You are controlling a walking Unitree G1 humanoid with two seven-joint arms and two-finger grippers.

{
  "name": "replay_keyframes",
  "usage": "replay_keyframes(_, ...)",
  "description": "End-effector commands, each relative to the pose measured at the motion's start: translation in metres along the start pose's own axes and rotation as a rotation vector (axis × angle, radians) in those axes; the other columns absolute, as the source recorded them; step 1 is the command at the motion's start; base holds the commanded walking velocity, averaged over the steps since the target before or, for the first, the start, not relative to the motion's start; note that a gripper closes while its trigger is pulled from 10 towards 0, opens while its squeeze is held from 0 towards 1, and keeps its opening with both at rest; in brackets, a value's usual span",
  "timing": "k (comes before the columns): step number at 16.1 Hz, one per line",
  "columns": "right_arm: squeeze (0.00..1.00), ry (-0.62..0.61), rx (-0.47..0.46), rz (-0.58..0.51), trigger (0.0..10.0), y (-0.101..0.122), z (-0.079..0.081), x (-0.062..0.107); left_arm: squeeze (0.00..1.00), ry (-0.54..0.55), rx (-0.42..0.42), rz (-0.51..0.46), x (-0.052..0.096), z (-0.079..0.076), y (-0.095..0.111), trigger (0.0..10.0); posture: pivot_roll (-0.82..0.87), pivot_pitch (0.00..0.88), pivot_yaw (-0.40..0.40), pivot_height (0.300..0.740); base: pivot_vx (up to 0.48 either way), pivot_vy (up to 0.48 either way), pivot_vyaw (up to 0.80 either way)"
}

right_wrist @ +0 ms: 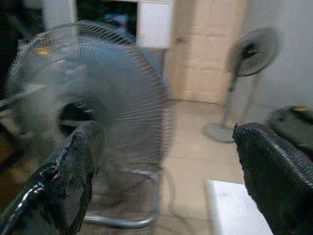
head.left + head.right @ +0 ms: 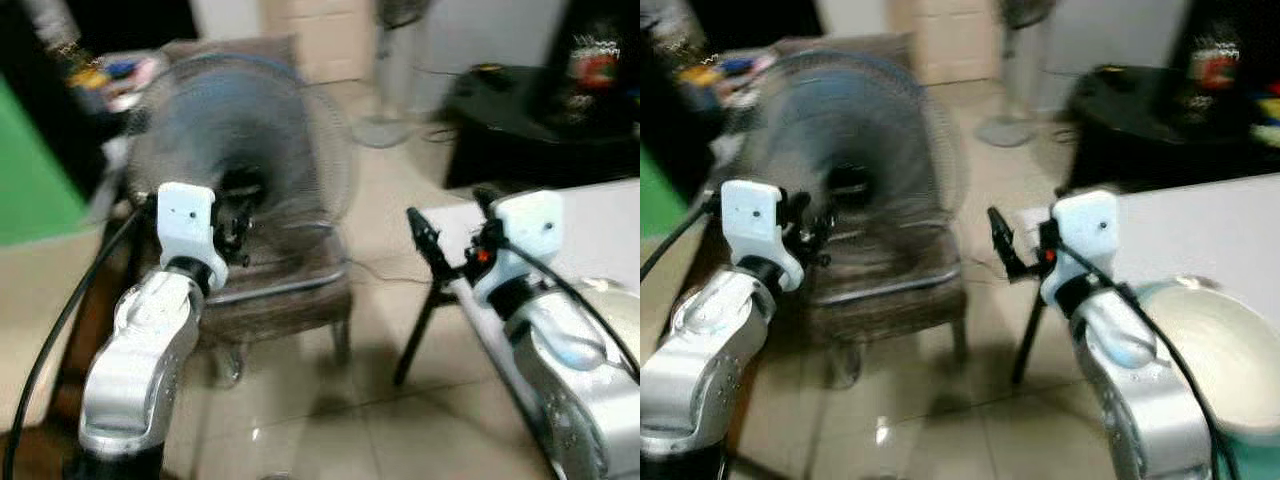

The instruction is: Setting the table

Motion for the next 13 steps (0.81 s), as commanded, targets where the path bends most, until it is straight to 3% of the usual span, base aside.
replay_keyframes(1,1.00,0.004,-0.008,-0.014,10.0,0.003,0.000,0.000,0.00,0.002,0.018,-0.001,0.002,0.000,0.001,10.0,0.05,0.000,0.041,0.740,0.000,0.000,0.80)
replay_keyframes(6,1.00,0.048,0.034,0.003,10.0,-0.003,0.006,-0.001,0.00,0.018,0.005,0.003,0.005,0.001,-0.003,10.0,0.07,0.000,0.032,0.740,0.000,0.000,0.80)
replay_keyframes(9,1.00,-0.045,0.039,-0.027,10.0,0.000,-0.006,-0.004,0.00,0.021,0.005,-0.001,0.005,0.003,-0.002,10.0,0.06,0.000,0.036,0.740,0.000,0.000,0.80)
replay_keyframes(13,1.00,-0.096,0.018,-0.029,10.0,-0.001,-0.015,-0.003,0.00,0.014,0.030,-0.005,0.003,0.002,-0.001,10.0,0.06,0.000,0.045,0.740,0.000,0.000,0.00)
Point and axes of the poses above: a point about 5 cm out from each wrist's last joint towards the gripper, its own x axis pointing back from the gripper into the wrist, its own y axis along the axis of the wrist's last joint, z = x × y, the point moved 2 cm from there along -x, pointing out of the wrist towards the gripper, and after that the axes turned 7 degrees about -x, right-handed, at the moved point
